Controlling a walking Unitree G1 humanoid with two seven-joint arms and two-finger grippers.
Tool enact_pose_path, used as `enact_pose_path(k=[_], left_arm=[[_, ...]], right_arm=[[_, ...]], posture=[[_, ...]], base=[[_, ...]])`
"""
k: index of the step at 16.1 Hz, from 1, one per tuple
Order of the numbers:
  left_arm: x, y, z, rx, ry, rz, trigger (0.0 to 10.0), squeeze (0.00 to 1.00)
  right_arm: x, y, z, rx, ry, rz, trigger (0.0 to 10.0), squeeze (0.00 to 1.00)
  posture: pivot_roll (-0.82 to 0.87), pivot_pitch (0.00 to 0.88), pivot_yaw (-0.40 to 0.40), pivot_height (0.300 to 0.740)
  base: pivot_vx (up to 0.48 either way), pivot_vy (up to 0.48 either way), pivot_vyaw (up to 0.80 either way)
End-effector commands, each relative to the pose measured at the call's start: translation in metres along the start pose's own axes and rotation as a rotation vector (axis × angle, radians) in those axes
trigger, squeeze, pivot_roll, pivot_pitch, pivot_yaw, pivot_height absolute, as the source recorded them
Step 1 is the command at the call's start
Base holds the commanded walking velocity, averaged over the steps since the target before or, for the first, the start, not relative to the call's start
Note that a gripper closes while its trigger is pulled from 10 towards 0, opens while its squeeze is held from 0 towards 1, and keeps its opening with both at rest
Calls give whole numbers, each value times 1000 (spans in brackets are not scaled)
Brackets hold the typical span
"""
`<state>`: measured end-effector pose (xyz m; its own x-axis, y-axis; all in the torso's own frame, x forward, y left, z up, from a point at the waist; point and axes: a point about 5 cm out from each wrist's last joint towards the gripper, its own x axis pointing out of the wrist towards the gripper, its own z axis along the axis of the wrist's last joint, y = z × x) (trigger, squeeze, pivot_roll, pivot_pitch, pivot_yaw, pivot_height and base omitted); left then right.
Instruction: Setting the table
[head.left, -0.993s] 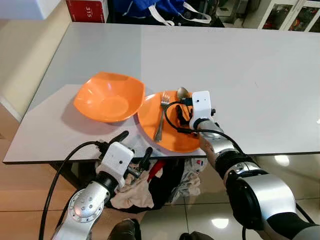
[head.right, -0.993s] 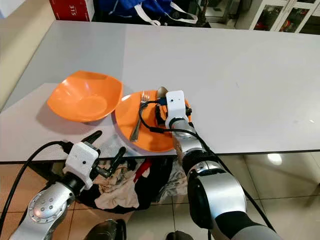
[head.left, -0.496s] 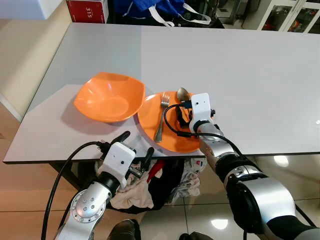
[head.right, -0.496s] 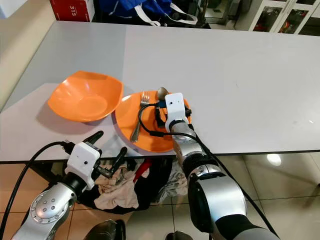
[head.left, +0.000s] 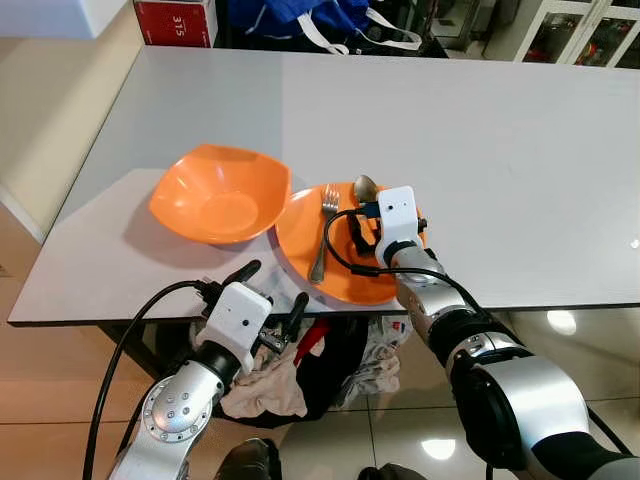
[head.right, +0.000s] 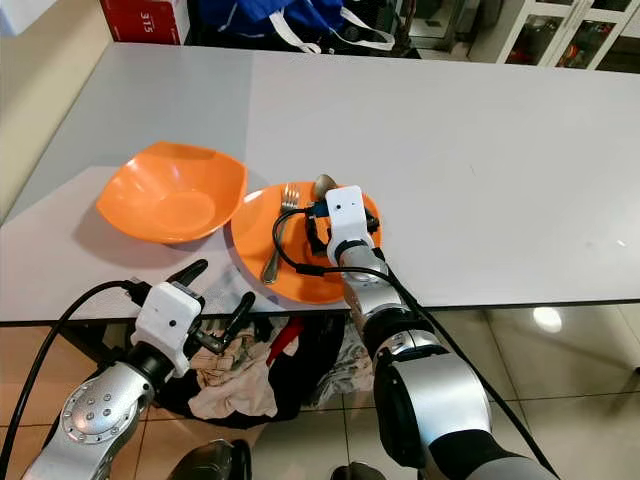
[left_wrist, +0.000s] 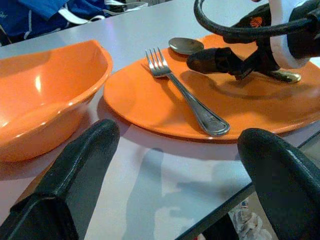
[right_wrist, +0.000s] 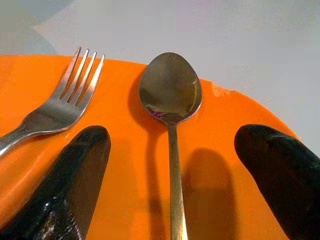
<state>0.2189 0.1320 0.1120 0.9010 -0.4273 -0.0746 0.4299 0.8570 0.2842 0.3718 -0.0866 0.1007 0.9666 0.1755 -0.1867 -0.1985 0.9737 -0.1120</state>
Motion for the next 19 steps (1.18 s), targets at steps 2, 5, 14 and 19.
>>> enact_pose_path(k=[2, 5, 14, 19], left_arm=[[0, -2, -3, -1, 19, -13, 10000, 0], [0, -1, -3, 2, 21, -16, 10000, 0], [3, -2, -3, 6, 14, -6, 10000, 0], [13, 8, -2, -40, 23, 70, 10000, 0]], right_arm=[[-1, -5, 0, 21, -21, -19, 10000, 0], [-1, -7, 7, 17, -69, -41, 10000, 0], [1, -19, 34, -26, -224, -119, 10000, 0], [0, -33, 52, -22, -310, -164, 10000, 0]], posture=[[116, 83, -55, 740], [114, 85, -52, 740], [101, 80, -54, 740], [79, 58, -48, 740]], base=[[0, 0, 0], [0, 0, 0], [0, 0, 0], [0, 0, 0]])
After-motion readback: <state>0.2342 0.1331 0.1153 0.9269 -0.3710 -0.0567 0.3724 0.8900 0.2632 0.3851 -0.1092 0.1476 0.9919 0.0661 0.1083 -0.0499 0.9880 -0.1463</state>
